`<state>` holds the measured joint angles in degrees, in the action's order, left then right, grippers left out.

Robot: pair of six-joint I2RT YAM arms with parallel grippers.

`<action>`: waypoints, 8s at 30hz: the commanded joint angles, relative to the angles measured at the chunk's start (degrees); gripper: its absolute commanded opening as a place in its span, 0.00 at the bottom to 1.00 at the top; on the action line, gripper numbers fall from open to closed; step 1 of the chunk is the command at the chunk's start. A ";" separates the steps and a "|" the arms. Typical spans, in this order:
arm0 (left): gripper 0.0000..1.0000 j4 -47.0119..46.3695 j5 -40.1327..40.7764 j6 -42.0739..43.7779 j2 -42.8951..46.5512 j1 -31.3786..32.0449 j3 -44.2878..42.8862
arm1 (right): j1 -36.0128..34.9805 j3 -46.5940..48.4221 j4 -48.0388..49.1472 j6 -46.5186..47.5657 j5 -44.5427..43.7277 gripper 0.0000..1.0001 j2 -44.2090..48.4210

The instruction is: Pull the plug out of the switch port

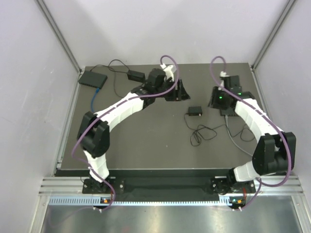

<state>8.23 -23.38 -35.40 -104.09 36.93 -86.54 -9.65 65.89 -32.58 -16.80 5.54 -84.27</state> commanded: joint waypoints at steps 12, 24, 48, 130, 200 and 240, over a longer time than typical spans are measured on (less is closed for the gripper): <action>0.67 -15.33 10.98 7.09 -23.60 10.79 -22.78 | 16.94 -7.00 6.03 0.54 -10.20 0.30 1.48; 0.67 -18.34 8.09 5.16 -33.54 11.41 -29.56 | 17.03 -8.85 11.49 4.84 -2.38 0.34 -5.72; 0.67 -12.63 8.35 7.45 -29.59 11.06 -26.31 | 10.80 -5.68 14.03 9.06 -3.08 0.03 -15.05; 0.36 -19.22 -1.58 -1.60 -48.66 10.36 -37.64 | 30.04 -32.84 54.72 -28.38 32.87 0.26 -12.06; 0.29 -16.49 -1.50 -2.66 -49.89 10.62 -37.03 | 21.86 -20.10 20.10 -4.20 12.37 0.00 -9.50; 0.57 -13.42 1.14 6.74 -37.94 10.45 -26.84 | 25.20 -29.50 33.79 -13.34 28.21 0.23 -4.06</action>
<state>-9.13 -24.25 -32.38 -145.91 47.66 -115.48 14.87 37.85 -3.90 -27.53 31.59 -90.06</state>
